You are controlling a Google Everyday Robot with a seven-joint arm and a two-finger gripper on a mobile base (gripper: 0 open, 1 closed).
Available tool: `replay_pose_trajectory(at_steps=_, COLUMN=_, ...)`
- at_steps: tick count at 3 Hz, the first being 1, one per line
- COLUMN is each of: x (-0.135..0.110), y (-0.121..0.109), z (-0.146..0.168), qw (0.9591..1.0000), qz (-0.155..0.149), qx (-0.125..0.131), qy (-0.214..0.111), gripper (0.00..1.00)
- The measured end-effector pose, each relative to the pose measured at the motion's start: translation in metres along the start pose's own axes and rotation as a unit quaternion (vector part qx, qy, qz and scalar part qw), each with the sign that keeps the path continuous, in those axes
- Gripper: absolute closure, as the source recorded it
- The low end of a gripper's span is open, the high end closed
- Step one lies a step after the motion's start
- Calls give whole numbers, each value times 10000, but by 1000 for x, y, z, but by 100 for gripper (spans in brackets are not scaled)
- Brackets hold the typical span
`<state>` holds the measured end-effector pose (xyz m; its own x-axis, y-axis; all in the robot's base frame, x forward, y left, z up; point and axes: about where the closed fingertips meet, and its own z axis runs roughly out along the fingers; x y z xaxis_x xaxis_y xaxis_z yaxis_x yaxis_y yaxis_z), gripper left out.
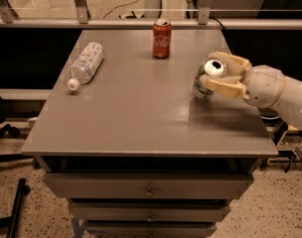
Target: Place 7up can upright
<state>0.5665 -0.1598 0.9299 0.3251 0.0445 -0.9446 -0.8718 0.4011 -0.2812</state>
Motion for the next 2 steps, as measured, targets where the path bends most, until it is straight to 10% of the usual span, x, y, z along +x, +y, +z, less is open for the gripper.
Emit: replay_pose_trajectory(at_steps=2, x=-9, y=-1, z=2, qw=9998, qz=127, qx=123, qy=23, gripper=100)
